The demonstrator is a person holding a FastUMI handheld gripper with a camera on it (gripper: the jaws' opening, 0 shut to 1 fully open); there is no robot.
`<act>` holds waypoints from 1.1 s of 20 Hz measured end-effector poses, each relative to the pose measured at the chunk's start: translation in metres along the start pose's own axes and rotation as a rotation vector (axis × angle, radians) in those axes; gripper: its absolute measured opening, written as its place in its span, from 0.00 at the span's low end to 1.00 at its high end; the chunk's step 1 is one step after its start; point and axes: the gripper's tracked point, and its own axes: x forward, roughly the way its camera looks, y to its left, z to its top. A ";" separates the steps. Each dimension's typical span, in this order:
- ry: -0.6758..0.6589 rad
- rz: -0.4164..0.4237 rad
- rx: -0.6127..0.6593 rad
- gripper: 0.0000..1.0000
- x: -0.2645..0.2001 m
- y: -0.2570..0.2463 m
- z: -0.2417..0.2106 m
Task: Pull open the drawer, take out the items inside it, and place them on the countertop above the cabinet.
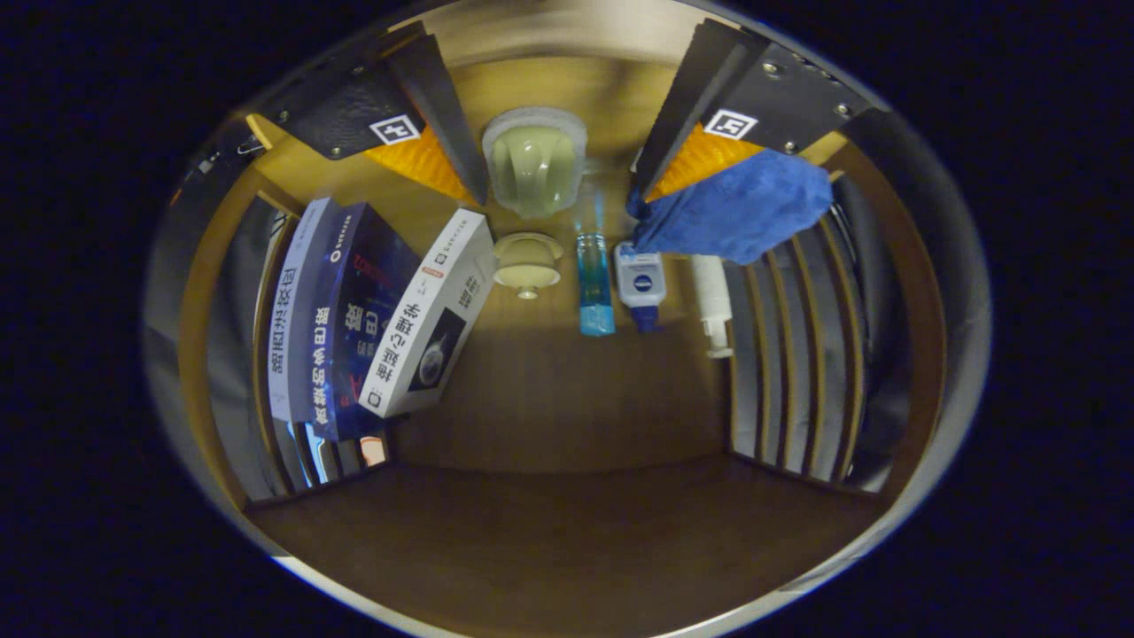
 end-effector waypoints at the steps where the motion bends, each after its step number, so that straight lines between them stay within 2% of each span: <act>1: -0.015 0.008 0.006 1.00 -0.014 0.002 0.005; 8: -0.069 0.014 -0.064 1.00 -0.124 0.002 0.017; 11: -0.112 0.044 -0.057 1.00 -0.173 0.007 0.019; 17: -0.116 0.059 -0.016 1.00 -0.258 0.001 -0.009; 22: -0.091 0.061 0.028 1.00 -0.302 -0.005 -0.040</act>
